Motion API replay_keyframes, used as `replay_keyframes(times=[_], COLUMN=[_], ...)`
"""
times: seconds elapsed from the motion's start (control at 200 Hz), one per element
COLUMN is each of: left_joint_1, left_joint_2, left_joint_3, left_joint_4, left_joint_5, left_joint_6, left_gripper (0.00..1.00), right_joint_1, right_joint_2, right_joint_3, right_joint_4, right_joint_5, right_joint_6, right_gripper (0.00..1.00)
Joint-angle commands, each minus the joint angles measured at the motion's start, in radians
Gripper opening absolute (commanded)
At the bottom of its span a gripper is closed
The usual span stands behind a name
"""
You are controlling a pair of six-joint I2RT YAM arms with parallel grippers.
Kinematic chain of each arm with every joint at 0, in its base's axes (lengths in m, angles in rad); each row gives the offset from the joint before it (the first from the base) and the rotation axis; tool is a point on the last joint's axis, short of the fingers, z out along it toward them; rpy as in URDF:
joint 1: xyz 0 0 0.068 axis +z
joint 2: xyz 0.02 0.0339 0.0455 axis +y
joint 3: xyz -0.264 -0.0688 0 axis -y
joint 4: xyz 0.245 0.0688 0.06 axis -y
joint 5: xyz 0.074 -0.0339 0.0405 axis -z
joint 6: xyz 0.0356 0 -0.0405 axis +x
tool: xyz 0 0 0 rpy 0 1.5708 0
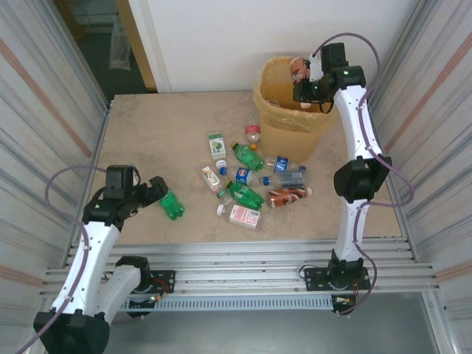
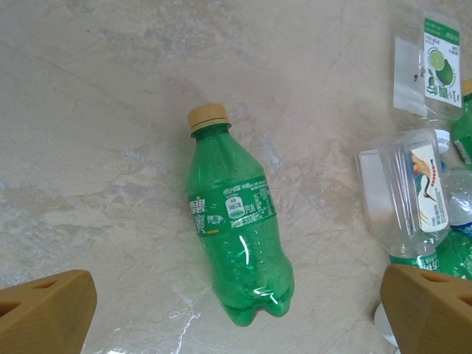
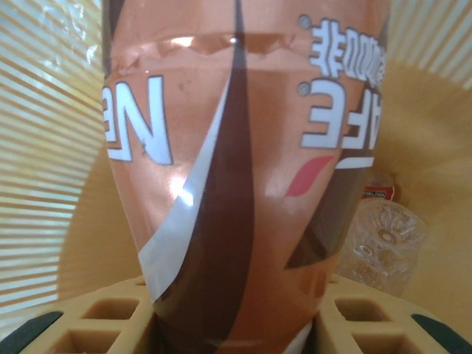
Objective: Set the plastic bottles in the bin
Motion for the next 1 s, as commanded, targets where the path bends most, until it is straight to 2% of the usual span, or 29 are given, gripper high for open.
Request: replay_keyframes(times=[0.0,0.25,0.631,0.992], left_joint_1=[0.010,0.010,0.010,0.010], left_joint_2=[0.020,0.086,0.153,0.257], left_joint_3=[-0.026,-0.047,-0.066,-0.084], left_joint_4=[0.042,0.080,0.114,0.197], left_joint_5=[0.011,0.027,0.018,0.068], left_joint_6=[0.002,-0.009,-0.016,-0.035], left_gripper=[0.99,0.99,0.96,0.96], right_joint_1=[0.023,0.052,0.062,0.062], right_joint_2=[0.019,0.026,-0.020,-0.133], right_joint_3=[0.032,0.032,0.034,0.009], right_joint_4=[-0.027,-0.037,-0.022,0.018], right_joint_5=[0.047,0.087,0.111,0.181], right_joint_6=[-0.045,-0.066,-0.061,-0.047], right_gripper=[0.44,0.59,0.65,0.77])
